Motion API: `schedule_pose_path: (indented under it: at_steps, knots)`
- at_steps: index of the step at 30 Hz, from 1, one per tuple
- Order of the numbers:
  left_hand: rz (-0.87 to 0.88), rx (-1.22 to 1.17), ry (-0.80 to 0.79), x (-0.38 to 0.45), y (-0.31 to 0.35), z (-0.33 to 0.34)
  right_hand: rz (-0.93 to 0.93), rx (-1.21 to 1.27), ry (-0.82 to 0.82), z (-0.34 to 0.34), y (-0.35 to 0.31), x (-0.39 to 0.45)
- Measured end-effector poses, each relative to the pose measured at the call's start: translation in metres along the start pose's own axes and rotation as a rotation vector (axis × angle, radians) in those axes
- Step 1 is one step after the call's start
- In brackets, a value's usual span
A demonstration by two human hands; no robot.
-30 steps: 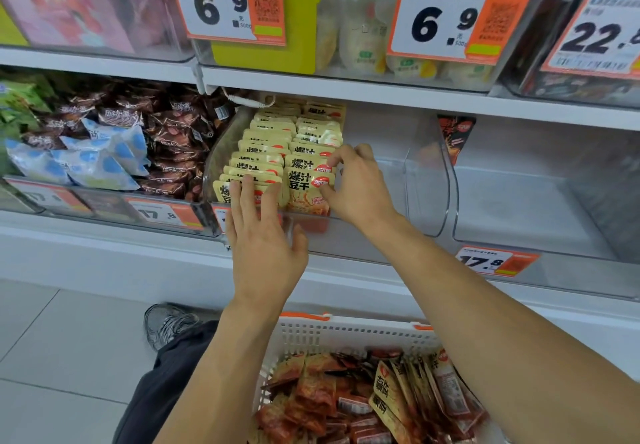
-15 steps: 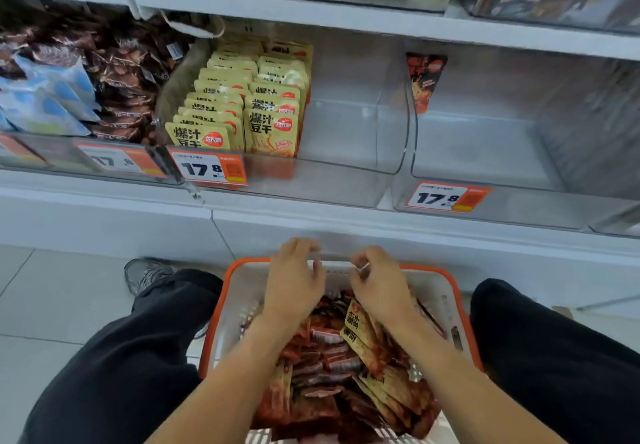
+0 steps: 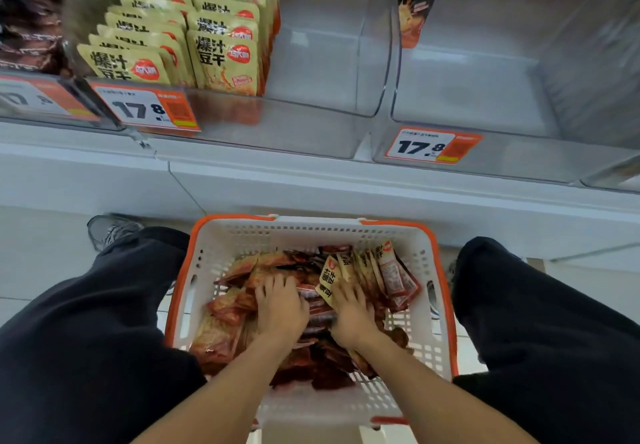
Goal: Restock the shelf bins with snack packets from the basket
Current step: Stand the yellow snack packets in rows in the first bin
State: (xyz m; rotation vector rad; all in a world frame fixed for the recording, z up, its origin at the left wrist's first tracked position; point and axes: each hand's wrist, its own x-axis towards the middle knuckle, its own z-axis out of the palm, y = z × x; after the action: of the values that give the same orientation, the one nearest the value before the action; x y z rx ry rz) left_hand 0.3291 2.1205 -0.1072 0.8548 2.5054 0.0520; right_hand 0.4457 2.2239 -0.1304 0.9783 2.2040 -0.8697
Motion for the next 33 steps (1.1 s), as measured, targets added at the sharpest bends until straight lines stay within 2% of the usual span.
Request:
schedule_pose_path:
  at_steps: [3,5,8,12,15,18,22,26,29,33]
  knots:
    - [-0.053,-0.097,-0.109,0.01,0.02,0.007,0.009,0.015,-0.07,0.008,-0.002,-0.011]
    - [-0.128,-0.173,-0.185,0.018,0.03,0.009,-0.012,-0.015,-0.04,0.011,0.003,-0.013]
    - [-0.181,-0.152,-0.238,0.024,0.034,0.012,-0.028,-0.043,0.041,0.013,0.011,-0.012]
    - [-0.229,-0.242,-0.121,0.02,0.035,0.018,-0.056,0.091,0.095,0.016,0.018,-0.013]
    - [-0.262,-0.197,-0.032,0.012,0.036,0.018,-0.092,0.209,0.079,0.003,0.011,-0.02]
    - [-0.278,-0.189,-0.079,0.007,0.036,0.011,-0.105,0.296,0.054,-0.005,0.006,-0.029]
    - [-0.275,-0.354,-0.136,0.002,0.03,0.002,-0.109,0.386,0.029,-0.004,0.007,-0.034]
    - [-0.278,-0.449,-0.074,-0.004,0.019,0.001,-0.08,0.502,0.004,-0.002,0.006,-0.039]
    - [-0.208,-0.471,-0.088,-0.005,0.02,-0.003,-0.037,0.599,0.049,-0.001,0.004,-0.039]
    - [-0.046,-0.465,-0.117,-0.001,0.025,-0.022,-0.034,0.68,-0.006,-0.014,-0.004,-0.037]
